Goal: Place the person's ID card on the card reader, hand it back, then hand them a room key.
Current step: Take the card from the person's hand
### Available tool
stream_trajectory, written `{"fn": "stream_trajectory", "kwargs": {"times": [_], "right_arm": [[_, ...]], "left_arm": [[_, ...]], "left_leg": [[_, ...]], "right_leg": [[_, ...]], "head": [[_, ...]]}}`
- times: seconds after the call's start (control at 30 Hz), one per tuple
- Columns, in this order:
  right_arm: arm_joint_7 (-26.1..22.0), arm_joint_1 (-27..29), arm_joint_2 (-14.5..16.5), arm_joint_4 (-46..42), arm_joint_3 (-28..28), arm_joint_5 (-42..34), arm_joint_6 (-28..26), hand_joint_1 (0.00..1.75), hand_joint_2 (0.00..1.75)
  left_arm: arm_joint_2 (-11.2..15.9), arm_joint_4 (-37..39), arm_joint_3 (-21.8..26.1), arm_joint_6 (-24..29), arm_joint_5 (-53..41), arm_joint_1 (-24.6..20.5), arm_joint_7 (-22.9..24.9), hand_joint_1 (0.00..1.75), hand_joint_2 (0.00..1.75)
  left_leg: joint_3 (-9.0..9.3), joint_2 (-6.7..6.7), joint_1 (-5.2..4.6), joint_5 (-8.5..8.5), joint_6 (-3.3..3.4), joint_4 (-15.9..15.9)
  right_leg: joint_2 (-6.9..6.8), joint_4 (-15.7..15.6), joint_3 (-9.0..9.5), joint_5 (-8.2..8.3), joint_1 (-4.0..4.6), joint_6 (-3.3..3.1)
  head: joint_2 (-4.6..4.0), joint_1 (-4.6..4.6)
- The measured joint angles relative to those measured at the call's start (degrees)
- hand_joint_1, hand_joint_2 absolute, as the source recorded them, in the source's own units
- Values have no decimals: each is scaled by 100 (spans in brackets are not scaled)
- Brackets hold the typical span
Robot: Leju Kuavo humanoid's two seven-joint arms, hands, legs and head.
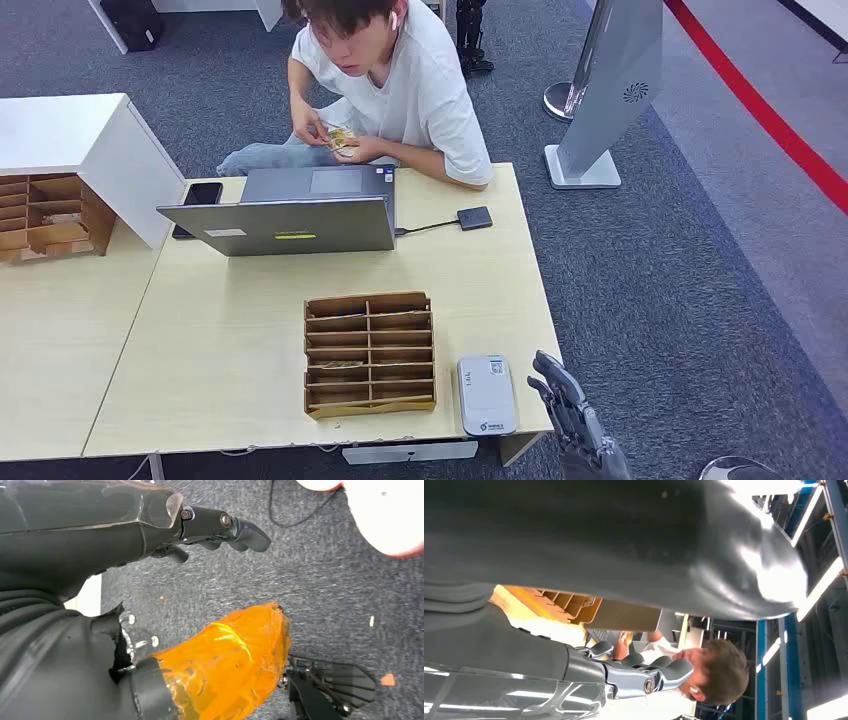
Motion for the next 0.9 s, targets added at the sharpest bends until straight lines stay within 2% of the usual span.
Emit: {"fn": "stream_trajectory", "kwargs": {"times": [0.57, 0.7, 0.9], "right_arm": [[-44, 11, 0, 0, 7, 8, -108, 0, 0], [-49, 4, 0, 0, 7, 74, -150, 0, 175], [27, -130, 10, 0, -13, 428, -38, 0, 175]], "left_arm": [[4, 0, 0, -36, -84, -2, -52, 0, 0], [5, 0, 0, -11, -121, 0, 80, 0, 0], [7, 0, 0, -47, -174, -5, 73, 0, 0]], "left_leg": [[0, 0, 0, 0, 0, 0], [-1, 0, 0, 0, 0, 0], [-1, 0, 0, 0, 0, 0]], "right_leg": [[0, 0, 0, 0, 0, 0], [0, 0, 0, 0, 0, 0], [1, 0, 0, 0, 0, 0]], "head": [[0, 0], [0, 0], [0, 0]]}}
